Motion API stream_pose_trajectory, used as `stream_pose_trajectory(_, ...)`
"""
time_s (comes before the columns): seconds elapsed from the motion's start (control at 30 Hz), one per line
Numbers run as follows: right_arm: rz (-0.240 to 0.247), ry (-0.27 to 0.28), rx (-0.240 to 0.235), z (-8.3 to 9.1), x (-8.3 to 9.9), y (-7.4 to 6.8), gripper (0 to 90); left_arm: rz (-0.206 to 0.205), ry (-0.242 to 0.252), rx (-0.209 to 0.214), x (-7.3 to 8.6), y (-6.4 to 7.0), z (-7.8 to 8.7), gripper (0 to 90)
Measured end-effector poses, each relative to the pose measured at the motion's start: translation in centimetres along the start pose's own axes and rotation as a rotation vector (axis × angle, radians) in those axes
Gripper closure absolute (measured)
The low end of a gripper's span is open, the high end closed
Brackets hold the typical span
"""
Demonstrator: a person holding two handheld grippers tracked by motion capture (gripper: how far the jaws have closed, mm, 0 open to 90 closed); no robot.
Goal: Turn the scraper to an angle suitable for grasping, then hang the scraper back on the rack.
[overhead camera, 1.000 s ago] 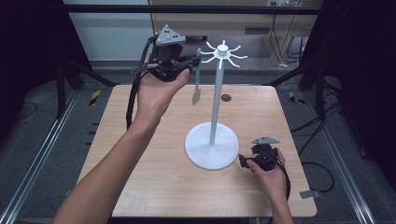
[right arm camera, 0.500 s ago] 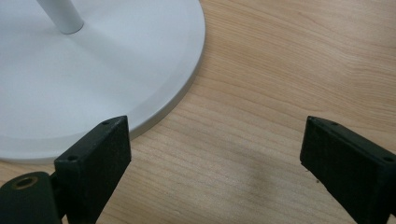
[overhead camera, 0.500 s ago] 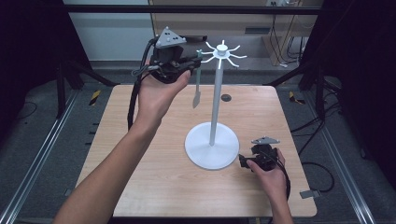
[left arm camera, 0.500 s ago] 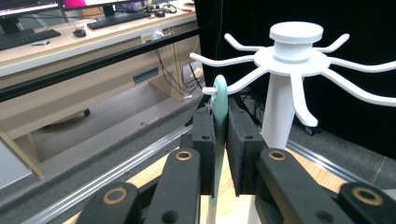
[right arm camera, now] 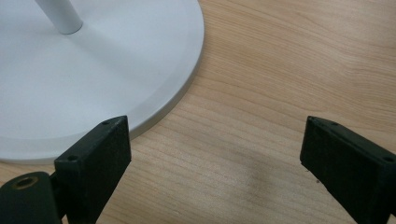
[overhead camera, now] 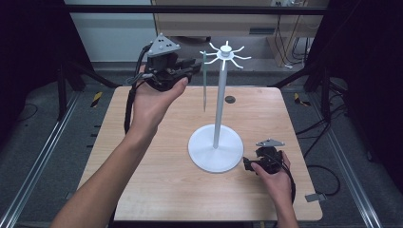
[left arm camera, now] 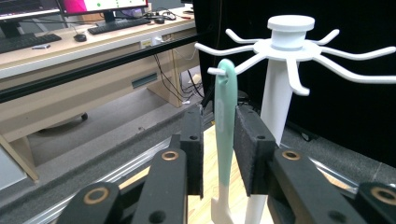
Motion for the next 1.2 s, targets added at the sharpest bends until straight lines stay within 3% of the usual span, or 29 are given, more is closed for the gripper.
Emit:
stream_pose_trajectory(0.3, 0.007, 0.005, 0.002, 0.0, 0.0, 0.1, 9.0, -0.020, 0.030, -0.044, 1.2, -0.9, 1.2, 54.1)
stream_pose_trajectory(0.6, 0.004, 0.003, 0.001, 0.0, 0.0, 0.1, 9.0, -0.024, -0.002, -0.048, 2.7, -1.8, 1.6, 34.5)
stream_pose_trajectory(0.7, 0.004, 0.005, 0.001, 0.1, 0.0, 0.1, 9.0, -0.011, -0.006, -0.038, 3.1, -1.9, 1.8, 30.8)
stream_pose_trajectory(0.93, 0.000, 0.006, 0.003, 0.1, -0.1, 0.1, 9.0, -0.059, -0.049, 0.002, 4.6, -1.1, 2.3, 21.3)
stream_pose_trajectory(1.2, 0.001, 0.004, 0.007, 0.1, 0.0, 0.2, 8.9, -0.097, -0.089, 0.030, 7.9, -0.4, 3.0, 15.1)
Point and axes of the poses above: each handheld gripper's, and its own axes: z roughly backward along the jaws, x roughly out of its underside, y roughly to its right, the point moved 6 cm from there along -z, roughly forward along the jaws, and after that the axes turned 14 degrees about -x, right-handed, at the moved point
